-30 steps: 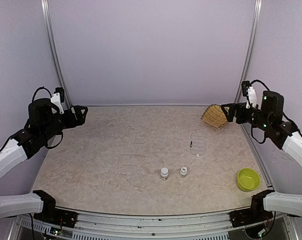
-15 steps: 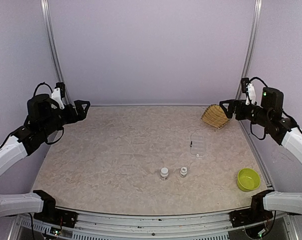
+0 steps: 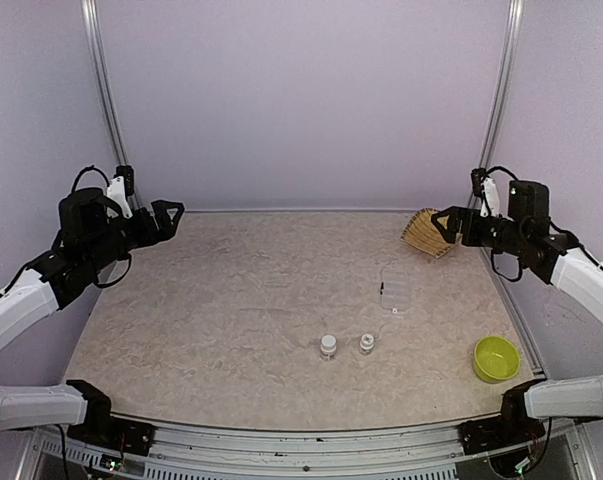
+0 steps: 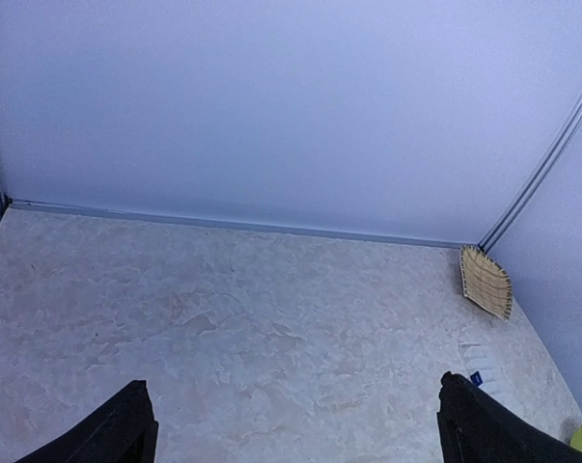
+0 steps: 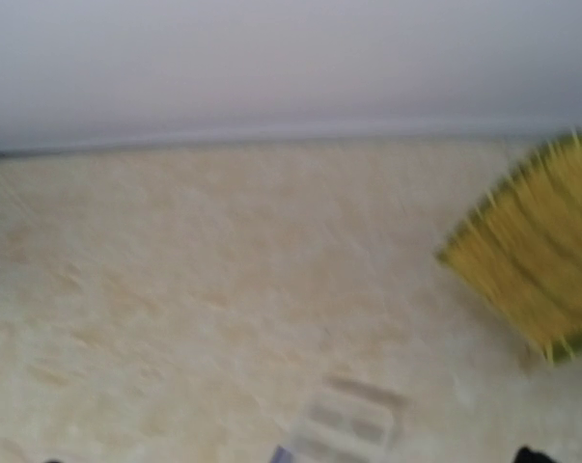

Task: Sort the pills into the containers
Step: Pick up the pill container from the center of the board.

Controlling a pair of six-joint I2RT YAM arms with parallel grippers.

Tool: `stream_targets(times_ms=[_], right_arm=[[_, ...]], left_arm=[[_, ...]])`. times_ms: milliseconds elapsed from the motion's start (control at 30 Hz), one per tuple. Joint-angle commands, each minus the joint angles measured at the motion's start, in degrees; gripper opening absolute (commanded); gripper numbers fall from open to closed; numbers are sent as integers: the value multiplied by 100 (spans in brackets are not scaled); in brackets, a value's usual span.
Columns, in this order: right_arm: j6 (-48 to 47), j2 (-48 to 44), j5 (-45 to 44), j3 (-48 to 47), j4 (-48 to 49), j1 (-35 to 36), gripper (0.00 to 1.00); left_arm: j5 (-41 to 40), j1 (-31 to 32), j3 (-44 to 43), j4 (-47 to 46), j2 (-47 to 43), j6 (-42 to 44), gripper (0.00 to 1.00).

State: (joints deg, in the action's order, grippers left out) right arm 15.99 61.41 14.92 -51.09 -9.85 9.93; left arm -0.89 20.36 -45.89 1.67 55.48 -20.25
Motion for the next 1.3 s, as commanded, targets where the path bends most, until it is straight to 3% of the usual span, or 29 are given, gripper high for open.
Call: stream_targets(times_ms=[0,700,1267], right_arm=[[177,437,-406,-107,-297,-59,100],[540,2967,-2279,-656,-453,1596,100],[974,3974,-2695,-842,-644,2103,100]], left_arm=[[97,82,165,-250,81,-49,99],[-309,734,221,-214,518,-300,99],[-518,796,400,-132,388,-282,99]])
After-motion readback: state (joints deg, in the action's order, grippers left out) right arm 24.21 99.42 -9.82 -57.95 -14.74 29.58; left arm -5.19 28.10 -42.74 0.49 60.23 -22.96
